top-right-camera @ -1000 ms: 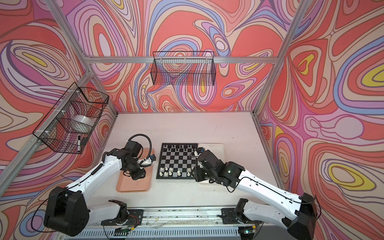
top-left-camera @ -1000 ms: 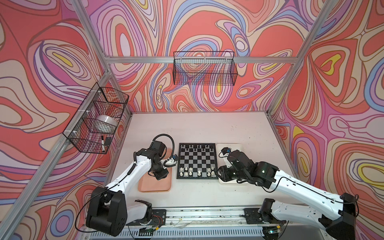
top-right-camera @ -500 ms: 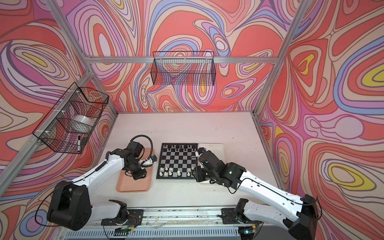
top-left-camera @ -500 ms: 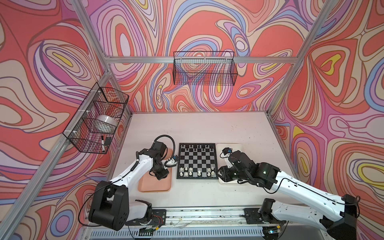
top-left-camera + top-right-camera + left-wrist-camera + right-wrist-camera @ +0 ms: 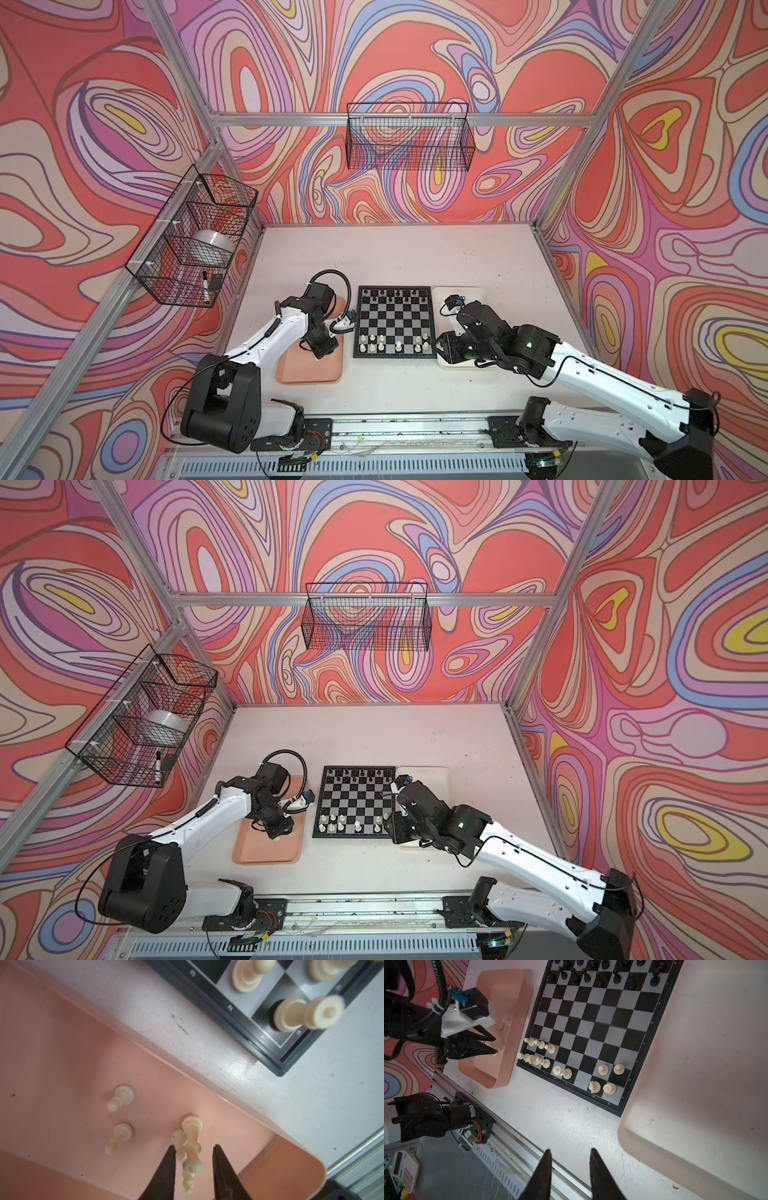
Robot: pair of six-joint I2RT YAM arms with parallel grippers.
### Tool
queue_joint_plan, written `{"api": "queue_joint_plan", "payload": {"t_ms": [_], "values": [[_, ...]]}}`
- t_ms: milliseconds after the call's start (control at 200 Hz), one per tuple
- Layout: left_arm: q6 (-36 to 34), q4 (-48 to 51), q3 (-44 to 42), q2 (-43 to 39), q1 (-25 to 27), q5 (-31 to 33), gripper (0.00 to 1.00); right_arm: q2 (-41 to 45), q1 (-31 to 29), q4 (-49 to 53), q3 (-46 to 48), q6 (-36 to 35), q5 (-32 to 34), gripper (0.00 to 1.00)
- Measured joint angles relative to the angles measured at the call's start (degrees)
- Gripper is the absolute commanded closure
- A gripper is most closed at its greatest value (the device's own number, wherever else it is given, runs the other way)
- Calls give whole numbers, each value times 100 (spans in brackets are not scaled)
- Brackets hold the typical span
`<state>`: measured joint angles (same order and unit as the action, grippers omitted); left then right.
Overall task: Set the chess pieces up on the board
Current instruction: 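Close the left gripper on the white piece in the pink tray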
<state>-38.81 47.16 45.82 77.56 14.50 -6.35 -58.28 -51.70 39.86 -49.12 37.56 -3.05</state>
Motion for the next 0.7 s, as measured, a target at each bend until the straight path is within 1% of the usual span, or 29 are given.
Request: {"api": "queue_joint_plan", "payload": {"t_ms": [100,170,356,696], "values": [[0,0,0,0,0,9,70,0,-2,-2,0,-2,9,69],[0,2,0,0,0,15,73,0,-2,-2,0,-2,11,69],[-4,17,0,2,0,13,70,0,0,-2,4,-2,13,69],[-20,17,2,59,0,15,73,0,-2,-2,33,-2,26,69]]}}
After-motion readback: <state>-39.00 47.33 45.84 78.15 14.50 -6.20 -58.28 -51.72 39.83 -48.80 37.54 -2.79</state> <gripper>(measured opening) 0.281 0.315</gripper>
